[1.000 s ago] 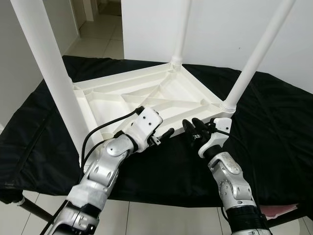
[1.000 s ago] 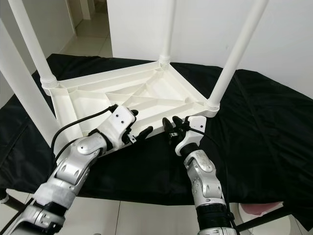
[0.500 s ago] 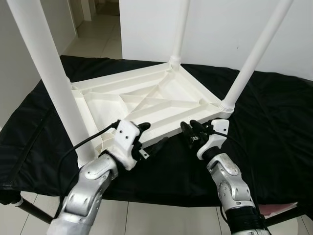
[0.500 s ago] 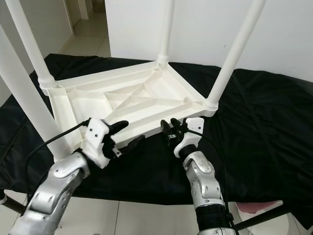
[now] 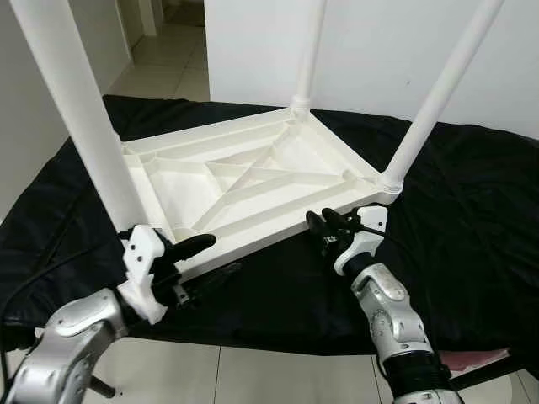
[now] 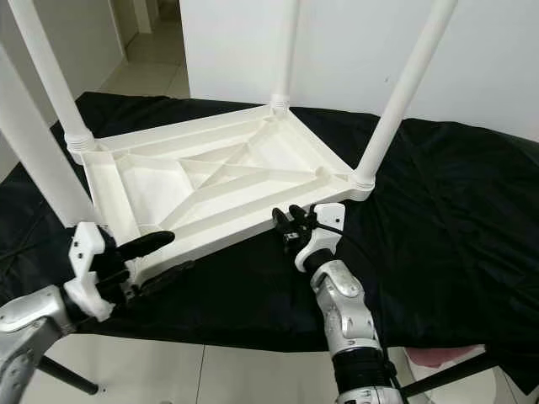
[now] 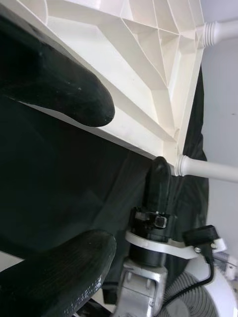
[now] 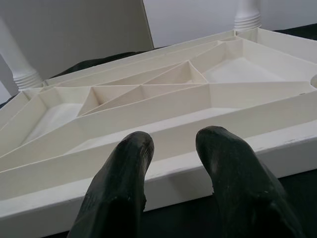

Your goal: Building children table

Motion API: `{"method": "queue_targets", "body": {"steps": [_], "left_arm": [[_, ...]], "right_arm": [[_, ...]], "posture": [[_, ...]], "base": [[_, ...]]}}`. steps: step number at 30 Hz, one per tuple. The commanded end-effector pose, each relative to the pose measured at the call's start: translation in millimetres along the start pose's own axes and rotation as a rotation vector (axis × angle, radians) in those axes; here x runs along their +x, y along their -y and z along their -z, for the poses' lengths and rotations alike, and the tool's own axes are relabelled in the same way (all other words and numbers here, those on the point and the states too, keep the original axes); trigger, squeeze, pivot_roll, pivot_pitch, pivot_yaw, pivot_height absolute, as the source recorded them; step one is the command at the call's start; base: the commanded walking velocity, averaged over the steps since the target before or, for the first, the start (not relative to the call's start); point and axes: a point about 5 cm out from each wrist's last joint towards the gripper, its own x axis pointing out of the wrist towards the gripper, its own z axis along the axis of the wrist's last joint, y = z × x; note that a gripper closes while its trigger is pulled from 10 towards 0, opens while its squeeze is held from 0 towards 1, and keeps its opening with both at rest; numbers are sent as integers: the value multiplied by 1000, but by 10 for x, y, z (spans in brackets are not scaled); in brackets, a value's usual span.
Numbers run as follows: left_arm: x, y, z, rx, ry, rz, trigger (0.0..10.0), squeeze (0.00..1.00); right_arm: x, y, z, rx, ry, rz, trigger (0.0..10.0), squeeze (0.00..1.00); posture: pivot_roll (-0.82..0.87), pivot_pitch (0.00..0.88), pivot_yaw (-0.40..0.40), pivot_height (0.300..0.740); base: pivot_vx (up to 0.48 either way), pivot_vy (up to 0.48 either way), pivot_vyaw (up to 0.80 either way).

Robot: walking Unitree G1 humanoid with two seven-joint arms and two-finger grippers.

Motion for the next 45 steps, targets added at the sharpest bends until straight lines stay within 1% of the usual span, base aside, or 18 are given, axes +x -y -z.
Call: {"method": "queue_targets", "body": {"steps": [1, 3, 5, 6, 8, 9, 12, 16, 21, 24, 34, 35, 36, 40, 41, 43, 44, 45], "left_arm": [[-66, 54, -44, -5, -1, 96, 10000, 0], [-108, 44, -63, 2, -6, 100, 10000, 0], [-227, -5, -114, -16, -34, 96, 10000, 0], [-227, -5, -114, -16, -34, 96, 10000, 0], [-426, -105, -167, -18, -82, 65, 10000, 0], [-426, -105, -167, -18, -82, 65, 10000, 0], [-637, -225, -248, 0, -124, 6, 10000, 0], [-809, -313, -362, 24, -140, -32, 10000, 0], [-917, -376, -418, 45, -168, -75, 10000, 0], [-1029, -460, -446, 56, -205, -126, 10000, 0], [-1150, -559, -443, 57, -252, -167, 10000, 0], [-1215, -609, -479, 63, -263, -191, 10000, 0], [-1215, -609, -479, 63, -263, -191, 10000, 0], [-1321, -706, -518, 88, -288, -262, 10000, 0], [-1365, -775, -524, 109, -298, -313, 10000, 0], [-1365, -775, -524, 109, -298, -313, 10000, 0], [-1376, -854, -488, 123, -318, -364, 10000, 0], [-1308, -939, -411, 148, -333, -413, 10000, 0]], "right_arm": [[-4, 2, 35, -5, -13, -6, 10000, 0], [-4, 1, 39, -5, -14, -8, 10000, 0], [1, 10, 48, -8, -18, -10, 10000, 0], [1, 10, 48, -8, -18, -10, 10000, 0], [4, 32, 48, -13, -19, -7, 10000, 0], [4, 32, 48, -13, -19, -7, 10000, 0], [6, 48, 46, -15, -20, -3, 10000, 0], [10, 53, 54, -16, -17, -3, 10000, 0], [12, 54, 60, -15, -19, -2, 10000, 0], [11, 57, 66, -15, -19, 1, 10000, 0], [3, 77, 70, -19, -19, 6, 10000, 0], [11, 87, 66, -20, -17, 9, 10000, 0], [11, 87, 66, -20, -17, 9, 10000, 0], [24, 88, 62, -19, -15, 11, 10000, 0], [30, 86, 61, -18, -14, 11, 10000, 0], [30, 86, 61, -18, -14, 11, 10000, 0], [37, 85, 61, -16, -13, 11, 10000, 0], [50, 76, 61, -14, -12, 8, 10000, 0]], "posture": [[164, 48, -45, 740], [164, 48, -45, 740], [169, 45, -48, 740], [169, 45, -48, 740], [172, 48, -49, 740], [172, 48, -49, 740], [176, 52, -52, 740], [180, 56, -53, 740], [181, 65, -53, 740], [182, 67, -54, 740], [179, 68, -56, 740], [178, 70, -55, 740], [178, 70, -55, 740], [180, 69, -55, 740], [179, 69, -55, 740], [179, 69, -55, 740], [185, 67, -61, 740], [186, 65, -62, 740]], "base": [[0, 0, 0], [0, 0, 0], [0, 0, 0], [0, 0, 0], [0, 0, 0], [0, 0, 0], [0, 0, 0], [0, 0, 0], [0, 0, 0], [0, 0, 0], [0, 0, 0], [0, 0, 0], [0, 0, 0], [0, 0, 0], [0, 0, 0], [0, 0, 0], [0, 0, 0], [0, 0, 0]]}}
